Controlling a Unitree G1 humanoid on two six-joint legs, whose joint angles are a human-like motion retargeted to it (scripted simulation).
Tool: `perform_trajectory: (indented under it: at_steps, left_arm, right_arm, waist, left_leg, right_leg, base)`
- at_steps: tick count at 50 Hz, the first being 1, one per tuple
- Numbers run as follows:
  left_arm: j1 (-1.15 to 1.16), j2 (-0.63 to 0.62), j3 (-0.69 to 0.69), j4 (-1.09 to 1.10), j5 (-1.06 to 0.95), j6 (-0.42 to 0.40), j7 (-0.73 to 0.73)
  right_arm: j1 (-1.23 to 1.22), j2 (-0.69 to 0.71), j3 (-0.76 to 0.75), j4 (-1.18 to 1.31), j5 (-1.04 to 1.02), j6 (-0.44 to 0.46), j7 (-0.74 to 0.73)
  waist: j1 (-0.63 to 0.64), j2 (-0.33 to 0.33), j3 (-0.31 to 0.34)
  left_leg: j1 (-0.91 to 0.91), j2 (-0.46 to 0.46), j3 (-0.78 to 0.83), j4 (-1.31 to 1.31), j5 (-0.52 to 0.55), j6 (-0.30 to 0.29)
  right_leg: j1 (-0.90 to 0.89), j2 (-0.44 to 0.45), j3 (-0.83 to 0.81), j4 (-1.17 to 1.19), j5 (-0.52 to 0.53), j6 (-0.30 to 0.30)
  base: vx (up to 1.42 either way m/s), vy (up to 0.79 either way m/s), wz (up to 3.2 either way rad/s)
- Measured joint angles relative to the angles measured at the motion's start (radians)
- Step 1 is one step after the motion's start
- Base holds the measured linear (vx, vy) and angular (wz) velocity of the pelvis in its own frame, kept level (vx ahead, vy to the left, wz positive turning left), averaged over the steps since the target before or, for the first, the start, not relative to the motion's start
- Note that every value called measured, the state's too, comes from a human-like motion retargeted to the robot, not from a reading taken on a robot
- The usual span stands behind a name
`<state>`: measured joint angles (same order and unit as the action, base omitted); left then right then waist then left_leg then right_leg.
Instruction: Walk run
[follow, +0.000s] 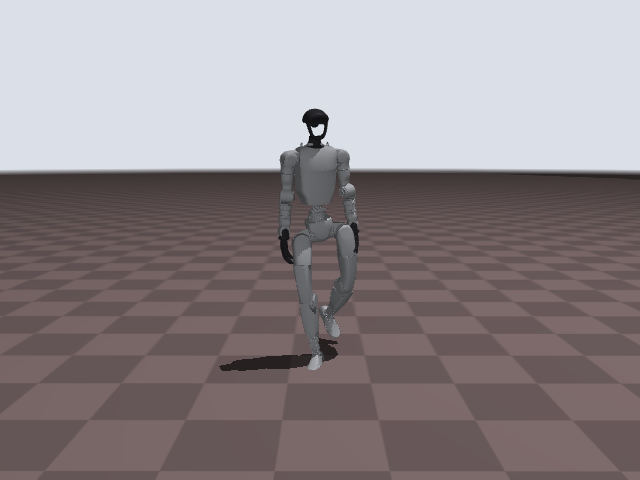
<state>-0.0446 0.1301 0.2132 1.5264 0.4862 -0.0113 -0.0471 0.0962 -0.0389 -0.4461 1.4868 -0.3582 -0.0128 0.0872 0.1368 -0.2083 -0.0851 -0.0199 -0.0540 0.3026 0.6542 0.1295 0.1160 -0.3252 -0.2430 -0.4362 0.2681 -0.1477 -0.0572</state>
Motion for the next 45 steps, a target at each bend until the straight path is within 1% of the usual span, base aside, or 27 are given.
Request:
perform_trajectory:
  at_steps: [2,4,7,10,13,17,20,23,25,26,28,30,33,35,38,40,43,45]
  left_arm:
    - [0.043,0.001,-0.012,0.011,0.042,-0.015,0.045]
    - [0.074,0.000,-0.005,0.029,0.084,-0.011,0.077]
    - [0.123,0.003,0.020,0.077,0.120,0.016,0.091]
    - [0.153,0.014,0.029,0.119,0.112,0.045,0.065]
    - [0.167,0.020,0.040,0.140,0.116,0.074,0.051]
    - [0.163,0.020,0.044,0.136,0.125,0.078,0.035]
    - [0.152,0.025,0.035,0.121,0.136,0.072,0.023]
    - [0.127,0.033,0.023,0.119,0.143,0.077,0.016]
    - [0.111,0.030,0.021,0.118,0.135,0.077,0.013]
    - [0.104,0.029,0.024,0.117,0.130,0.078,0.010]
    - [0.090,0.024,0.028,0.115,0.119,0.081,0.010]
    - [0.080,0.017,0.026,0.110,0.110,0.082,0.018]
    - [0.060,0.009,-0.004,0.096,0.082,0.060,0.020]
    - [0.035,0.012,-0.018,0.091,0.057,0.052,0.006]
    - [-0.036,0.022,-0.026,0.080,0.015,0.065,-0.006]
    - [-0.077,0.026,-0.036,0.065,0.001,0.059,-0.016]
    - [-0.145,0.035,-0.060,0.028,-0.014,0.042,-0.057]
    - [-0.187,0.041,-0.065,0.002,-0.019,0.032,-0.075]
  right_arm:
    - [-0.034,-0.021,0.009,-0.008,-0.002,0.003,0.006]
    - [-0.070,-0.039,0.018,-0.010,0.001,0.006,0.009]
    - [-0.139,-0.059,0.028,-0.019,0.012,0.009,0.014]
    - [-0.193,-0.067,0.030,-0.042,0.034,0.001,0.037]
    - [-0.233,-0.074,0.030,-0.075,0.058,-0.015,0.049]
    - [-0.277,-0.081,0.040,-0.111,0.077,-0.026,0.059]
    - [-0.298,-0.083,0.055,-0.125,0.089,-0.029,0.071]
    - [-0.303,-0.086,0.053,-0.109,0.094,-0.019,0.074]
    - [-0.292,-0.083,0.051,-0.092,0.091,-0.006,0.070]
    - [-0.276,-0.075,0.051,-0.093,0.086,0.001,0.069]
    - [-0.227,-0.057,0.056,-0.110,0.078,0.011,0.073]
    - [-0.160,-0.041,0.051,-0.134,0.067,0.011,0.091]
    - [-0.044,-0.032,0.028,-0.157,0.028,0.010,0.142]
    - [0.011,-0.033,0.024,-0.164,0.002,0.017,0.141]
    - [0.059,-0.032,0.013,-0.160,-0.050,0.032,0.089]
    - [0.076,-0.026,-0.004,-0.153,-0.069,0.044,0.062]
    - [0.099,-0.010,-0.038,-0.135,-0.069,0.052,0.049]
    - [0.110,0.001,-0.050,-0.121,-0.054,0.058,0.054]
  waist:
    - [0.019,-0.019,0.016]
    - [0.039,-0.021,0.026]
    - [0.062,-0.002,0.031]
    - [0.073,0.038,0.038]
    - [0.100,0.077,0.061]
    - [0.162,0.099,0.101]
    - [0.189,0.089,0.120]
    - [0.208,0.085,0.115]
    - [0.225,0.083,0.104]
    - [0.228,0.086,0.099]
    - [0.228,0.089,0.085]
    - [0.227,0.099,0.055]
    - [0.242,0.155,0.002]
    - [0.235,0.195,-0.019]
    - [0.204,0.237,-0.027]
    - [0.179,0.237,-0.027]
    - [0.138,0.218,-0.024]
    - [0.111,0.201,-0.020]
  left_leg:
    - [-0.042,0.024,0.065,0.063,-0.059,0.017]
    - [-0.088,0.037,0.093,0.082,-0.091,0.015]
    - [-0.198,0.037,0.090,0.043,-0.132,-0.021]
    - [-0.292,0.018,0.034,-0.078,-0.165,-0.061]
    - [-0.348,0.004,0.000,-0.259,-0.167,-0.085]
    - [-0.419,-0.023,-0.065,-0.426,-0.167,-0.126]
    - [-0.471,-0.048,-0.100,-0.493,-0.151,-0.117]
    - [-0.497,-0.055,-0.135,-0.468,-0.116,-0.111]
    - [-0.489,-0.041,-0.081,-0.410,-0.099,-0.084]
    - [-0.487,-0.039,-0.088,-0.390,-0.095,-0.066]
    - [-0.490,-0.048,-0.137,-0.347,-0.112,-0.036]
    - [-0.469,-0.045,-0.171,-0.323,-0.158,-0.016]
    - [-0.389,0.033,-0.156,-0.331,-0.218,-0.008]
    - [-0.345,0.067,-0.182,-0.332,-0.250,-0.005]
    - [-0.268,0.095,-0.185,-0.356,-0.291,0.009]
    - [-0.228,0.081,-0.193,-0.386,-0.300,0.018]
    - [-0.167,0.046,-0.195,-0.438,-0.312,0.024]
    - [-0.125,0.021,-0.189,-0.469,-0.322,0.027]
  right_leg:
    - [0.046,-0.017,-0.007,-0.017,-0.012,0.011]
    - [0.086,-0.004,0.006,-0.042,-0.020,0.012]
    - [0.155,0.043,0.007,-0.097,-0.035,0.007]
    - [0.230,0.111,-0.016,-0.153,-0.050,0.006]
    - [0.306,0.174,-0.029,-0.192,-0.068,0.018]
    - [0.386,0.208,-0.023,-0.217,-0.086,0.048]
    - [0.432,0.203,-0.021,-0.225,-0.100,0.076]
    - [0.458,0.202,-0.011,-0.207,-0.099,0.112]
    - [0.484,0.193,-0.013,-0.186,-0.064,0.149]
    - [0.496,0.188,-0.013,-0.171,-0.029,0.168]
    - [0.508,0.171,-0.019,-0.127,0.060,0.201]
    - [0.508,0.155,-0.065,-0.064,0.177,0.216]
    - [0.480,0.148,-0.140,0.118,0.376,0.169]
    - [0.446,0.143,-0.176,0.248,0.440,0.127]
    - [0.339,0.104,-0.208,0.429,0.332,0.108]
    - [0.263,0.077,-0.217,0.480,0.287,0.110]
    - [0.123,0.047,-0.204,0.450,0.220,0.106]
    - [0.046,0.041,-0.194,0.355,0.182,0.096]
  base:
    - [0.53,-0.19,-0.02]
    - [0.47,-0.17,-0.22]
    - [0.48,-0.19,-0.18]
    - [0.38,-0.17,0.11]
    - [0.24,-0.13,-0.08]
    - [0.64,-0.19,-0.53]
    - [0.56,-0.12,-0.30]
    - [0.74,-0.03,-0.08]
    - [0.66,0.03,-0.27]
    - [0.82,0.06,-0.33]
    - [0.93,0.08,-0.20]
    - [0.78,0.11,-0.03]
    - [0.87,0.11,-0.11]
    - [0.68,0.03,-0.24]
    - [0.60,-0.04,-0.24]
    - [0.59,-0.08,0.14]
    - [0.54,-0.11,0.20]
    - [0.45,-0.14,0.16]
